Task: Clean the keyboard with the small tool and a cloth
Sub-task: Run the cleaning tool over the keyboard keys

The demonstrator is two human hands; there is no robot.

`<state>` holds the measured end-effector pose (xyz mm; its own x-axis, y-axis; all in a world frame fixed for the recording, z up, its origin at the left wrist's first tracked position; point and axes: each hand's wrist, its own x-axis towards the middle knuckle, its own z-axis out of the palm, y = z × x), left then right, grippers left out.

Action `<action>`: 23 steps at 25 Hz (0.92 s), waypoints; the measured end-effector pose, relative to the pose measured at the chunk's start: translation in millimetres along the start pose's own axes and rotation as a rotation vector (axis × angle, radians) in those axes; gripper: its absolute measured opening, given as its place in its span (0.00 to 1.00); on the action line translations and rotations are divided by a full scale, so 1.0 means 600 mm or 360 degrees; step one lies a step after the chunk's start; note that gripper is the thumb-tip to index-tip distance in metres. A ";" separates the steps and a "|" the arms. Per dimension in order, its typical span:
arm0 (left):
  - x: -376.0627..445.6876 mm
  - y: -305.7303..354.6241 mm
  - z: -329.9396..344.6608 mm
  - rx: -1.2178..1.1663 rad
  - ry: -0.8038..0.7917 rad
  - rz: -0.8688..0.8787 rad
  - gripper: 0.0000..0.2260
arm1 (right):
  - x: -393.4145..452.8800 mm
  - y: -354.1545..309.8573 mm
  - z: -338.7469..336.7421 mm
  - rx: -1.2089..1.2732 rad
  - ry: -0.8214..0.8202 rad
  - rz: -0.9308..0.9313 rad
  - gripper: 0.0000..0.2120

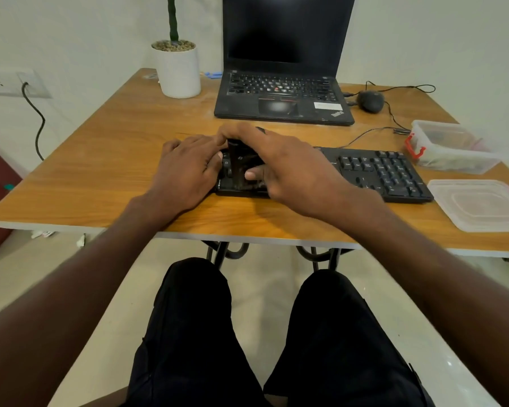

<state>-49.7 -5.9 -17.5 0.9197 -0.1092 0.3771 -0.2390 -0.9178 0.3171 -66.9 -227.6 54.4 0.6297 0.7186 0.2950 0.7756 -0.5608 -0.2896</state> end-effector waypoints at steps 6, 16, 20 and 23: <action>-0.002 0.000 0.000 0.0010 -0.0008 0.0013 0.21 | -0.024 0.028 -0.051 -0.0498 -0.0199 0.0190 0.33; -0.003 0.001 0.002 -0.0008 0.0013 0.0016 0.21 | -0.037 0.040 -0.062 -0.0492 -0.0275 0.0387 0.34; -0.003 0.000 0.000 -0.0006 0.0014 0.0027 0.20 | -0.019 0.029 -0.054 -0.0158 0.0072 0.0311 0.32; -0.004 0.002 0.000 0.0025 0.0038 0.0052 0.23 | -0.031 0.058 -0.045 -0.0023 0.0062 0.0377 0.32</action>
<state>-52.3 -7.0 -18.0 0.9037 -0.1302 0.4079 -0.2637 -0.9197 0.2907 -50.1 -271.8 63.5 0.7951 0.5502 0.2553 0.6065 -0.7180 -0.3416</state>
